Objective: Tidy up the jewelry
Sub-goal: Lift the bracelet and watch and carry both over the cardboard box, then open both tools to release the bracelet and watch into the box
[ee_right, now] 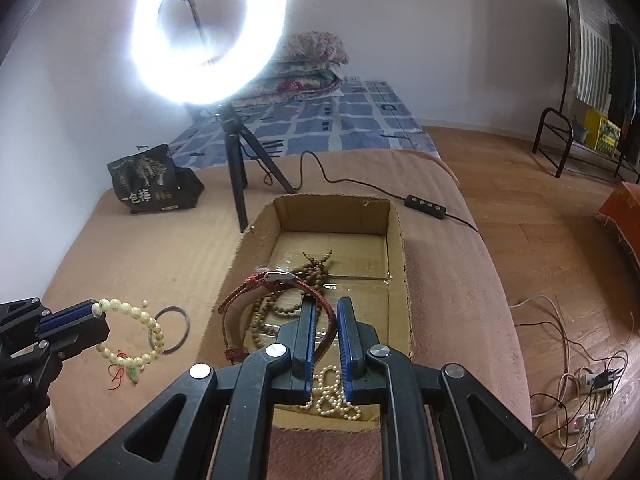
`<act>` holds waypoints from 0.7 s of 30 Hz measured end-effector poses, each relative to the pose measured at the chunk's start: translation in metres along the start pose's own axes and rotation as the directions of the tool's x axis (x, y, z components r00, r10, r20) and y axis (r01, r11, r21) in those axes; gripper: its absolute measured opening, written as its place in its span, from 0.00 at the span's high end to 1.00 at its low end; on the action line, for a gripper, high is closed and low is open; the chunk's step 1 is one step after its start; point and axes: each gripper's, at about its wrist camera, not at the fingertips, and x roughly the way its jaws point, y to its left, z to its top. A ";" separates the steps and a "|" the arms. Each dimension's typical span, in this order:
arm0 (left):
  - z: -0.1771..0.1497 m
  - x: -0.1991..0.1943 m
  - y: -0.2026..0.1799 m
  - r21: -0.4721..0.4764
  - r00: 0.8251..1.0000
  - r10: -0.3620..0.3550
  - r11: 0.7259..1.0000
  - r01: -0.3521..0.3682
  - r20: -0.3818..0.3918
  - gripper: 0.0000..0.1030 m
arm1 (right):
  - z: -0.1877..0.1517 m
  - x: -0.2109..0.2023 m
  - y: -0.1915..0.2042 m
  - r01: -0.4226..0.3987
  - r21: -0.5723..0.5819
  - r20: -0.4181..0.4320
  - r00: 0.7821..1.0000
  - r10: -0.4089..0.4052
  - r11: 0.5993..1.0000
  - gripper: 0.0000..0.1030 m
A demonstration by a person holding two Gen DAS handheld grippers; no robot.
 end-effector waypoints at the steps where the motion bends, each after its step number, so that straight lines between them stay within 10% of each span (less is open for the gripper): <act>1: 0.001 0.004 -0.002 0.004 1.000 -0.002 1.000 0.002 -0.003 0.95 | 0.000 0.004 -0.003 0.001 0.005 -0.004 1.000 -0.001 1.000 0.92; 21: 0.001 0.045 -0.017 0.011 0.996 -0.048 0.999 0.049 -0.071 0.95 | -0.007 0.045 -0.030 -0.002 0.075 -0.066 0.998 0.007 0.997 0.84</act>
